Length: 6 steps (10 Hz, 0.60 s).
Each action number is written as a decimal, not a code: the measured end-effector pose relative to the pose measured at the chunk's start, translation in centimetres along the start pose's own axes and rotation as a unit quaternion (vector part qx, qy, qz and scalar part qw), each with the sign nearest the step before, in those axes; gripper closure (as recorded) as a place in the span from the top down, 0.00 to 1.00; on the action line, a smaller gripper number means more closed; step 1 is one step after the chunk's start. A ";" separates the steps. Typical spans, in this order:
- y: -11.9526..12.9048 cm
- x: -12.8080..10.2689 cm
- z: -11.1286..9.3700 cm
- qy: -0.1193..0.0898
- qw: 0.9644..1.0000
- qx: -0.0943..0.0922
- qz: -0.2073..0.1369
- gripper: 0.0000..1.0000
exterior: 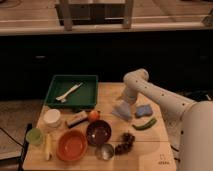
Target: Wipe red bowl with towel
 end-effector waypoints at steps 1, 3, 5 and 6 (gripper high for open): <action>0.1 0.3 0.6 -0.003 1.000 -0.004 0.004 0.80; 0.3 0.9 1.6 -0.010 1.000 -0.009 0.010 0.80; 0.5 1.2 2.2 -0.013 1.000 -0.012 0.014 0.69; 0.7 1.1 2.4 -0.014 1.000 -0.016 0.014 0.60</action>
